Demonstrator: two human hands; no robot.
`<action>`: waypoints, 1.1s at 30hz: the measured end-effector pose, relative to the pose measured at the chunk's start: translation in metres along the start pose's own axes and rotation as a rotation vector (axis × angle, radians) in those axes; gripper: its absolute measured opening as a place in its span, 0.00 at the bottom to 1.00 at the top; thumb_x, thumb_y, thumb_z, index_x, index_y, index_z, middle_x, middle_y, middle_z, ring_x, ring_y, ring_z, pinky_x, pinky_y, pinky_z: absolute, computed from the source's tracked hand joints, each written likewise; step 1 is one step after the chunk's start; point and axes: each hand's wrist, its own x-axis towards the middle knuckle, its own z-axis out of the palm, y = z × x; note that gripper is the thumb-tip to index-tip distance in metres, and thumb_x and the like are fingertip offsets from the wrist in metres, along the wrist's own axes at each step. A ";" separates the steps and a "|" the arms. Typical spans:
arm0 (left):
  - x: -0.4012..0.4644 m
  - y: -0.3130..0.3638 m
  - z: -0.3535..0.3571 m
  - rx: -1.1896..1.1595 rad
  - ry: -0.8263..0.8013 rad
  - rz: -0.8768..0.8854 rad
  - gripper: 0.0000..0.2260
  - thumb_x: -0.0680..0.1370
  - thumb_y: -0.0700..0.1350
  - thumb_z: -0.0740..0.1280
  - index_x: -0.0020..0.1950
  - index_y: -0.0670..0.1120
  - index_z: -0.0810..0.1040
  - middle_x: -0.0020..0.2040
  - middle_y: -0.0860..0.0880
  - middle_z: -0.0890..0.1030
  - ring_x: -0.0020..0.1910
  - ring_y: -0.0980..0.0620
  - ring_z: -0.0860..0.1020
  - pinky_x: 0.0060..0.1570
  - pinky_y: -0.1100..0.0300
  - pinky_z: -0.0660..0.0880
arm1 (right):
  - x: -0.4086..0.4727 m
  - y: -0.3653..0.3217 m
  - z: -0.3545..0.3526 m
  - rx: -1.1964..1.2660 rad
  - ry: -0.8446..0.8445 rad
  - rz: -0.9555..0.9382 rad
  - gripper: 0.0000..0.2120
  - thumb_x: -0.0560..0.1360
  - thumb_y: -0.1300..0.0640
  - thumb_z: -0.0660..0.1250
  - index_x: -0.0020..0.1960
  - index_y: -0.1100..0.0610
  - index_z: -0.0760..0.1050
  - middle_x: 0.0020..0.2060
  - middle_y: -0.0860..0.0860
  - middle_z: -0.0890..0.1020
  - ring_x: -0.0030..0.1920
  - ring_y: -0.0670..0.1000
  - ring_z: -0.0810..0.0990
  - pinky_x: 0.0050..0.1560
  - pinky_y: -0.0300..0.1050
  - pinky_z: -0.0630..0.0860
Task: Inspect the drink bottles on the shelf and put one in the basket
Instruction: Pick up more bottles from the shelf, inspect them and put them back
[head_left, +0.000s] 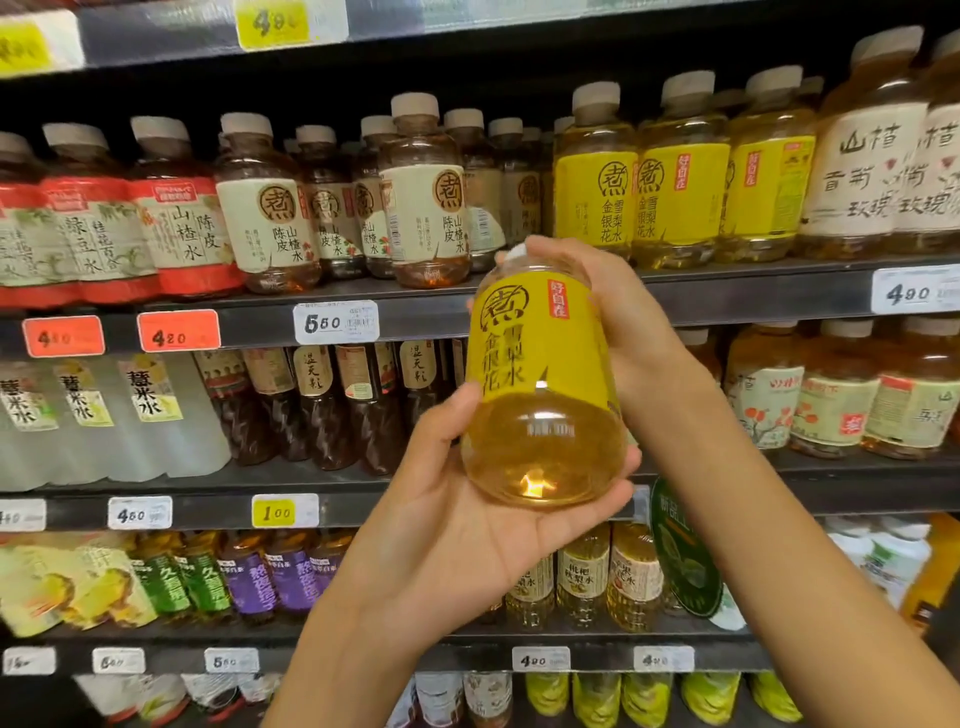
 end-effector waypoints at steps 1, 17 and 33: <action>0.002 -0.002 -0.002 0.006 -0.006 0.032 0.37 0.67 0.46 0.78 0.71 0.35 0.67 0.67 0.29 0.70 0.63 0.31 0.74 0.62 0.40 0.73 | -0.001 -0.002 0.003 0.001 -0.046 -0.020 0.10 0.78 0.55 0.63 0.55 0.60 0.73 0.42 0.57 0.78 0.52 0.60 0.74 0.53 0.51 0.75; 0.009 -0.013 -0.019 1.074 0.231 0.385 0.26 0.64 0.51 0.76 0.60 0.54 0.74 0.52 0.55 0.84 0.50 0.56 0.83 0.45 0.69 0.77 | -0.042 -0.013 0.013 -0.499 -0.162 -0.690 0.14 0.76 0.59 0.62 0.61 0.61 0.72 0.48 0.60 0.81 0.49 0.53 0.83 0.48 0.46 0.79; 0.028 0.004 -0.030 1.347 0.385 0.756 0.39 0.62 0.48 0.81 0.69 0.54 0.66 0.64 0.51 0.76 0.63 0.55 0.76 0.58 0.62 0.75 | -0.070 0.014 -0.010 -0.655 -0.228 -0.814 0.19 0.70 0.58 0.69 0.60 0.60 0.73 0.59 0.53 0.78 0.63 0.50 0.76 0.60 0.41 0.72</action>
